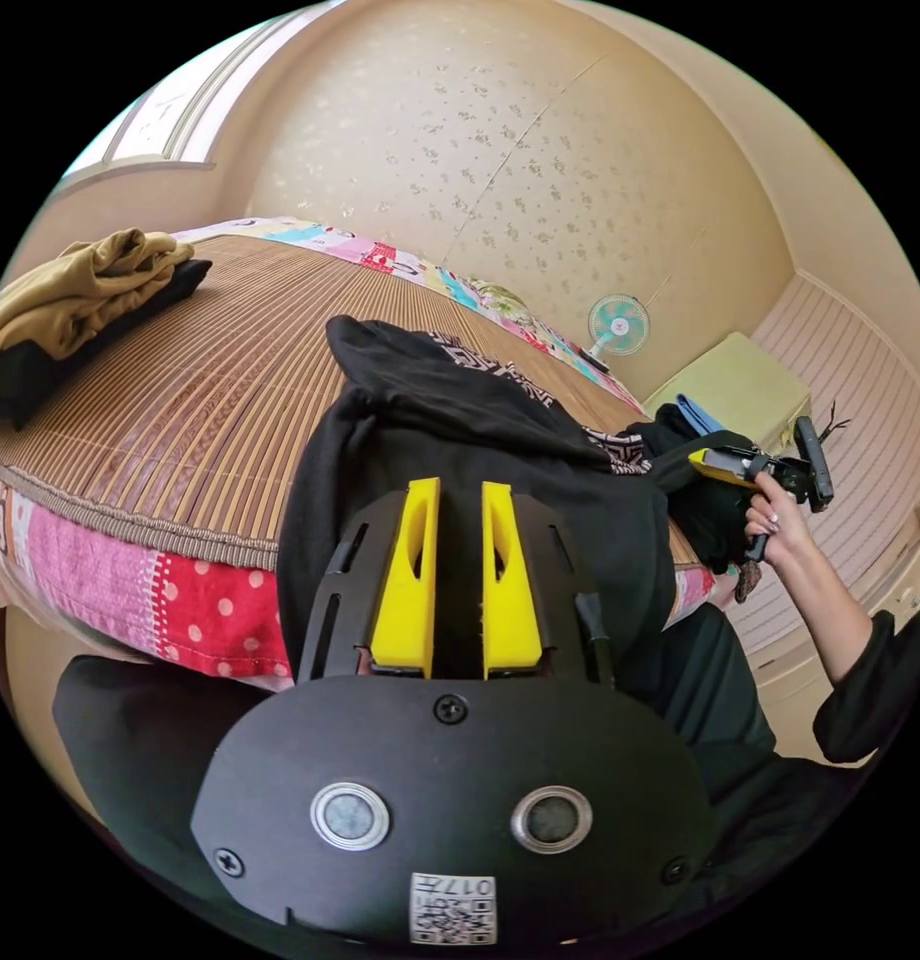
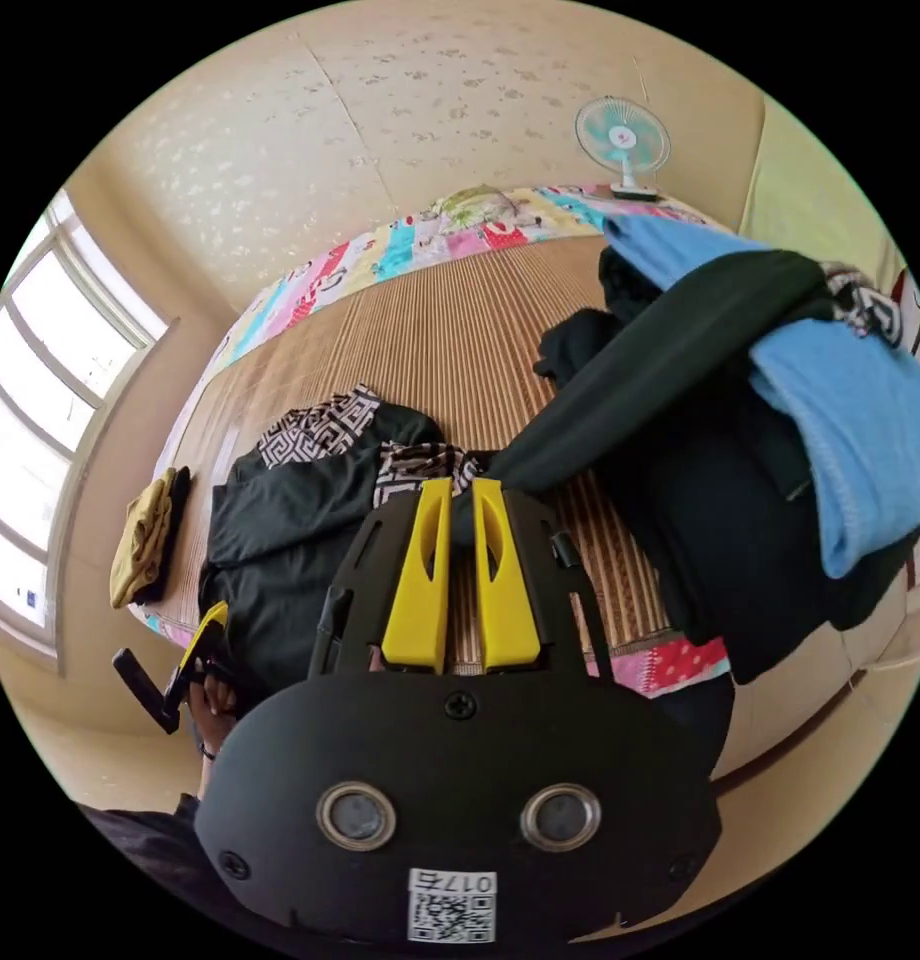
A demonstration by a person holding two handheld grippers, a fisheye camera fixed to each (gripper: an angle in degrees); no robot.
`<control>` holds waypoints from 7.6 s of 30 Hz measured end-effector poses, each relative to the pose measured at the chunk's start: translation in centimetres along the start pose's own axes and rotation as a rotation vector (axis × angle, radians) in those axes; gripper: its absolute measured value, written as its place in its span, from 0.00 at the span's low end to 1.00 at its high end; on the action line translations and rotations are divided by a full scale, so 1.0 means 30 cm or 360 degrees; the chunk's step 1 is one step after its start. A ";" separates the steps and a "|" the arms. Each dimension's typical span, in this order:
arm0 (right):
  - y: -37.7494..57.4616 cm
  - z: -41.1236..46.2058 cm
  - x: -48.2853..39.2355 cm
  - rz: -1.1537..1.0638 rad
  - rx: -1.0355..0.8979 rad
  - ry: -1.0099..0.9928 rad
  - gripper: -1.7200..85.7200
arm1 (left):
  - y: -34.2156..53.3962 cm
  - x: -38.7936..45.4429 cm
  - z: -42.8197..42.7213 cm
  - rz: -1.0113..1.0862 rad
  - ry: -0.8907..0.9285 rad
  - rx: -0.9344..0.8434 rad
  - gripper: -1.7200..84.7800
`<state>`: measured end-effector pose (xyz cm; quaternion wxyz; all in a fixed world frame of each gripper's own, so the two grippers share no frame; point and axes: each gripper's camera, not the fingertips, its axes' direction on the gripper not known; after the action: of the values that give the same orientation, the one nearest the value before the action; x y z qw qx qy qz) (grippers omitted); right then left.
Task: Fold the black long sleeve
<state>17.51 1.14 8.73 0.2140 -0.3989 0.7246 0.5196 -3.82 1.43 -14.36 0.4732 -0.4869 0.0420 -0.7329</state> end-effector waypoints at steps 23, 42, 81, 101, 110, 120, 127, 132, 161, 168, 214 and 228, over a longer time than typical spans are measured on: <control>-0.365 -0.792 0.686 -0.0283 0.0549 -0.0044 0.03 | -0.006 -0.051 -0.008 -0.0021 0.0007 0.0056 0.08; 0.006 -0.691 1.215 0.0985 0.0435 -0.0745 0.11 | -0.003 -0.104 -0.032 -0.0119 0.0101 0.0070 0.07; -0.073 0.757 -0.711 -0.0911 -0.0752 -0.0766 0.05 | 0.005 0.168 -0.027 0.0055 -0.0124 -0.0030 0.12; 0.172 0.651 -0.169 -0.0379 -0.0416 0.0044 0.07 | -0.221 0.318 0.107 0.0023 -0.0358 -0.0467 0.07; -0.324 0.993 -0.273 -0.0410 -0.0707 0.0199 0.04 | -0.692 0.322 0.492 0.0186 -0.0408 -0.0885 0.05; -0.618 1.034 -0.195 -0.0445 -0.0377 -0.0073 0.07 | -0.942 0.370 0.611 0.0601 -0.0797 -0.0560 0.09; -0.102 0.638 0.089 -0.0259 -0.0195 -0.0126 0.11 | -0.572 0.193 0.100 0.0057 -0.0448 -0.0459 0.14; 0.127 0.572 0.230 -0.0052 -0.0248 -0.0232 0.11 | -0.343 0.129 -0.045 -0.0262 -0.0288 -0.0453 0.16; 0.320 0.259 0.436 -0.0086 -0.0329 -0.0586 0.05 | -0.189 0.069 -0.304 -0.0296 0.0103 -0.0483 0.06; 0.408 -0.304 0.605 0.0041 0.0189 -0.1102 0.04 | -0.128 0.146 -0.793 -0.0243 0.0486 -0.0058 0.05; 0.134 0.155 0.640 0.0121 -0.0239 -0.0707 0.06 | -0.445 0.994 0.623 0.0569 0.0635 -0.0669 0.10; 0.186 0.182 1.061 0.0499 -0.0328 -0.1354 0.16 | -0.195 0.463 0.566 -0.0386 0.0134 -0.0651 0.17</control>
<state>-6.30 -4.35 -13.11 0.3703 -0.0551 0.5686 0.7325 4.06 1.22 6.91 0.2710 -0.5432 0.1505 -0.7803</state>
